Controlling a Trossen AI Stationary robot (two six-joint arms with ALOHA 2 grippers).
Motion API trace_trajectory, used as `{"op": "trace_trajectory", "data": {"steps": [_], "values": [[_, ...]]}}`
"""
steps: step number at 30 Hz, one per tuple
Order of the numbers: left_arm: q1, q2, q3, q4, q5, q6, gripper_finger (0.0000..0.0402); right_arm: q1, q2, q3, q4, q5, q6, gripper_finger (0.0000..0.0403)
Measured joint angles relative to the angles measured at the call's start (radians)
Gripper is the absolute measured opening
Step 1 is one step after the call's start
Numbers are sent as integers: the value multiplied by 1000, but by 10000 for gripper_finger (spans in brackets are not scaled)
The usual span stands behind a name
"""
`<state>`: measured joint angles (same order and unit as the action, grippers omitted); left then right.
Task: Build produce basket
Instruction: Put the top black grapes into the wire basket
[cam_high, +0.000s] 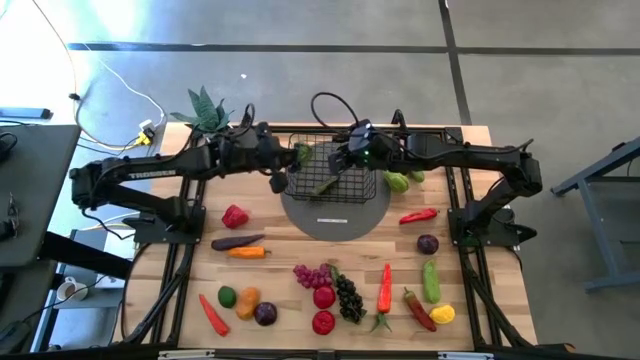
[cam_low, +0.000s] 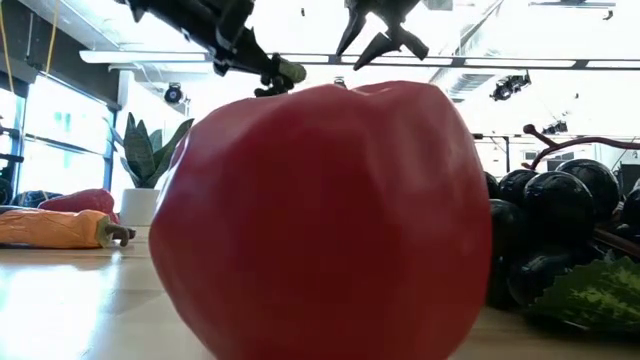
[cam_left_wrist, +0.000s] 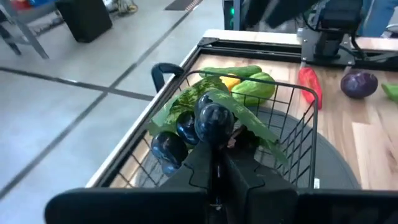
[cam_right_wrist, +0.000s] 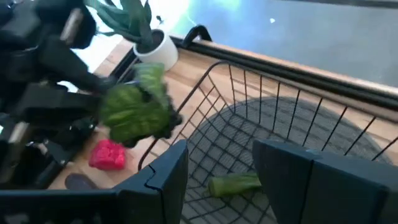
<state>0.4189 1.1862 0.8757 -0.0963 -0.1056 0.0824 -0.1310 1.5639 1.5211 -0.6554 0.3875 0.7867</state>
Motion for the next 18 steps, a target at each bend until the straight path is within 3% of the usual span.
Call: {"op": "trace_trajectory", "data": {"steps": [7,18], "values": [[29,91,0,48,19,-44,13,34,0,0,-47,15,85,163],[57,146,-1,56,26,-54,43,168,0,-1,-296,-15,319,163]]}}
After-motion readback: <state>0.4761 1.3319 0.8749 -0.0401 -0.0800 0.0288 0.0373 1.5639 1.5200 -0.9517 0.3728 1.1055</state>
